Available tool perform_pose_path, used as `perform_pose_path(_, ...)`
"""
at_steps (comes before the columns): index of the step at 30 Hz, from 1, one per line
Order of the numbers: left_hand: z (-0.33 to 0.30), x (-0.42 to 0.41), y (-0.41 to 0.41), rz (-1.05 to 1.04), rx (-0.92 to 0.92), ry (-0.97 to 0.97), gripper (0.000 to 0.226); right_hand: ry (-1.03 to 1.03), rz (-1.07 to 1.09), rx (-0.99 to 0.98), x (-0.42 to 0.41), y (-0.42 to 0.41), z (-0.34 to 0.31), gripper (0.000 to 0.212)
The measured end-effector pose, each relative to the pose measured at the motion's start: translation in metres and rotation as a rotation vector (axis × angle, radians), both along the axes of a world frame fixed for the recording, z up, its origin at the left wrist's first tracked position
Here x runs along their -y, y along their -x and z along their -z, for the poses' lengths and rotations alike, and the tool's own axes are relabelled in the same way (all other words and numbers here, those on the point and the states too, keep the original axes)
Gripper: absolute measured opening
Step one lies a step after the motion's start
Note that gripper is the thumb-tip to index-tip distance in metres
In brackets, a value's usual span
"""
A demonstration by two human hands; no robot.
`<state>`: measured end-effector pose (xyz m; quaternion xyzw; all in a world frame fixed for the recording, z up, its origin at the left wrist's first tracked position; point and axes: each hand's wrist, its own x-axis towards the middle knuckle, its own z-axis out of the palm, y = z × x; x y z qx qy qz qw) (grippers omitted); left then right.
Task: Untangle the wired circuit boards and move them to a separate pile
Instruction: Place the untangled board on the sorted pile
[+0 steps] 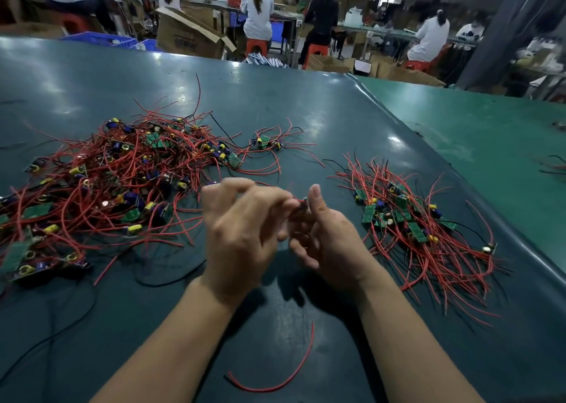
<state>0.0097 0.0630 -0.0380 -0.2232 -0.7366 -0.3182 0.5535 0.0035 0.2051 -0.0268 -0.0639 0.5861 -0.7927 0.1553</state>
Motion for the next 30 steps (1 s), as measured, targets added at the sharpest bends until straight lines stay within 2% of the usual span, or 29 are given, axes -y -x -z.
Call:
perform_pose_path(3,0.0,-0.001,0.005,-0.001,0.05,0.075,0.011,0.053,0.158,0.013,-0.004,0.003,0.0,0.028)
perform_pose_path(6,0.001,0.001,0.01,-0.161,0.143,0.063,0.023,0.115,0.26,0.028,-0.009,0.006,0.001,0.016)
perform_pose_path(8,0.003,0.004,0.014,-0.346,0.326,-0.019,0.031,0.179,0.294,0.035,-0.012,0.008,0.001,0.021)
perform_pose_path(11,0.009,0.012,0.019,-0.58,0.675,-0.039,0.036,0.232,0.326,0.026,-0.014,0.008,0.0,0.028)
perform_pose_path(13,0.007,0.018,0.02,-0.654,0.706,-0.038,0.035,0.271,0.351,0.022,-0.014,0.008,0.0,0.03)
perform_pose_path(14,0.005,0.019,0.02,-0.662,0.627,-0.047,0.031,0.301,0.372,0.021,-0.015,0.009,0.0,0.028)
perform_pose_path(16,0.002,0.018,0.02,-0.575,0.333,-0.083,0.019,0.378,0.425,0.034,-0.018,0.01,-0.001,0.023)
perform_pose_path(17,0.001,0.017,0.019,-0.467,0.195,-0.099,0.017,0.415,0.451,0.046,-0.02,0.01,-0.002,0.021)
perform_pose_path(18,0.001,0.016,0.018,-0.328,0.104,-0.106,0.017,0.443,0.469,0.055,-0.022,0.01,-0.003,0.02)
perform_pose_path(20,0.003,0.011,0.016,-0.086,0.051,-0.084,0.016,0.462,0.48,0.053,-0.025,0.01,-0.003,0.017)
perform_pose_path(23,0.005,0.0,0.01,0.013,0.115,0.007,0.012,0.446,0.463,0.039,-0.023,0.01,-0.002,0.017)
perform_pose_path(26,0.009,-0.007,0.008,0.097,0.267,0.036,0.024,0.434,0.444,0.001,-0.022,0.011,-0.002,0.019)
perform_pose_path(30,0.013,-0.014,0.01,0.308,0.668,-0.231,0.028,0.283,0.309,-0.015,-0.019,0.008,-0.001,0.025)
